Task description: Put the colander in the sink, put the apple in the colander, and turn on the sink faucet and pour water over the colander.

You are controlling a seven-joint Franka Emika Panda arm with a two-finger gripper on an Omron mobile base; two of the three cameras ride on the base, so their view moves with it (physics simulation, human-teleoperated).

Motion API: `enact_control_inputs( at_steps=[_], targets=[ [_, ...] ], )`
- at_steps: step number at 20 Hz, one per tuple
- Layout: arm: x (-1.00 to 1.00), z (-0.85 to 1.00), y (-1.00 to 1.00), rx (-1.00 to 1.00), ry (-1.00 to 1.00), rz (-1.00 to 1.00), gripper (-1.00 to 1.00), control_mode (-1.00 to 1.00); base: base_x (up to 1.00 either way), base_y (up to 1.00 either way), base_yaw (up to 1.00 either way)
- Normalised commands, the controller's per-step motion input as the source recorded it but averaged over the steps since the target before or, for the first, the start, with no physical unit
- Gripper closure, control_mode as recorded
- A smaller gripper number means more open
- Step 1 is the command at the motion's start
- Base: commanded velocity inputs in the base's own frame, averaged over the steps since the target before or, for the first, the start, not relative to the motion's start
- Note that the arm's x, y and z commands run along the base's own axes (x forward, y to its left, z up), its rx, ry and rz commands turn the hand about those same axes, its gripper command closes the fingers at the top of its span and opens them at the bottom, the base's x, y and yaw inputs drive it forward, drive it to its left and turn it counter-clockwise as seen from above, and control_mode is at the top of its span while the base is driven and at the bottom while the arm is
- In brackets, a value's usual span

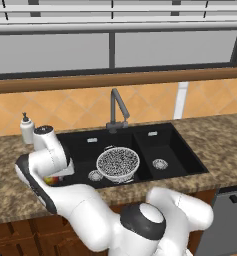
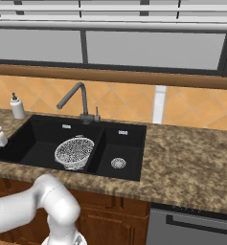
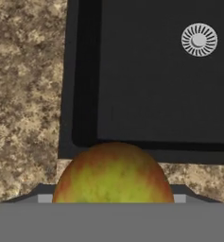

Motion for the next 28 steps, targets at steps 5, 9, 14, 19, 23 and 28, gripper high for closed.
enact_control_inputs(
  at_steps=[5,9,14,19,23,28],
  targets=[
    [0.00,0.00,-1.00,0.00,0.00,-0.02,1.00,-1.00,0.00,0.00,0.00],
    [0.02,0.06,-1.00,0.00,0.00,-0.04,1.00,-1.00,0.00,0.00,0.00],
    [0.14,0.03,-0.98,0.00,-0.01,-0.01,1.00,-1.00,0.00,0.00,0.00],
    [0.19,0.01,-1.00,0.01,-0.01,0.00,1.00,-1.00,0.00,0.00,0.00],
    [0.16,0.00,-0.97,0.00,0.00,0.00,1.00,-1.00,0.00,0.00,0.00],
    [0.05,-0.04,-0.78,0.00,-0.01,0.00,1.00,-1.00,0.00,0.00,0.00]
  ],
)
